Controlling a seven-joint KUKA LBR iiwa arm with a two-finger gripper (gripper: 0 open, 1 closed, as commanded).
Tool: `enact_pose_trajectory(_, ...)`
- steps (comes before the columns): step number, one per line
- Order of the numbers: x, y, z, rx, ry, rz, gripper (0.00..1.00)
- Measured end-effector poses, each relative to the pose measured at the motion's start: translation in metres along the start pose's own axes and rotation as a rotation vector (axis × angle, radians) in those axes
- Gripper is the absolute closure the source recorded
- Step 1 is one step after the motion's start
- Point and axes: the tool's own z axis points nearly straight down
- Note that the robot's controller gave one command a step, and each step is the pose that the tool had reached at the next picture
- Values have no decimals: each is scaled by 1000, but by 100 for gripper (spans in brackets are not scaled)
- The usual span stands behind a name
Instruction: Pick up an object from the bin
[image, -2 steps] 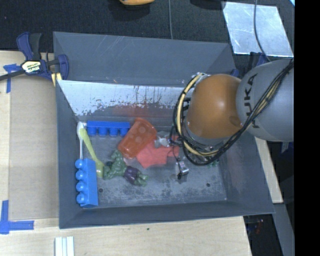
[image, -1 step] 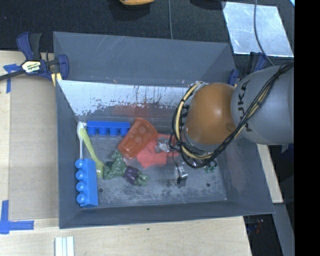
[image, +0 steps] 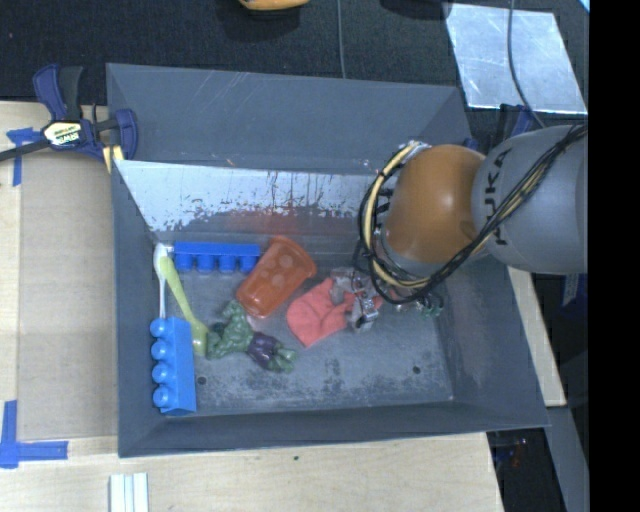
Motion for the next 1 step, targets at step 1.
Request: enact_pose_trajectory(1, 0, 0, 0, 0, 0, 0, 100)
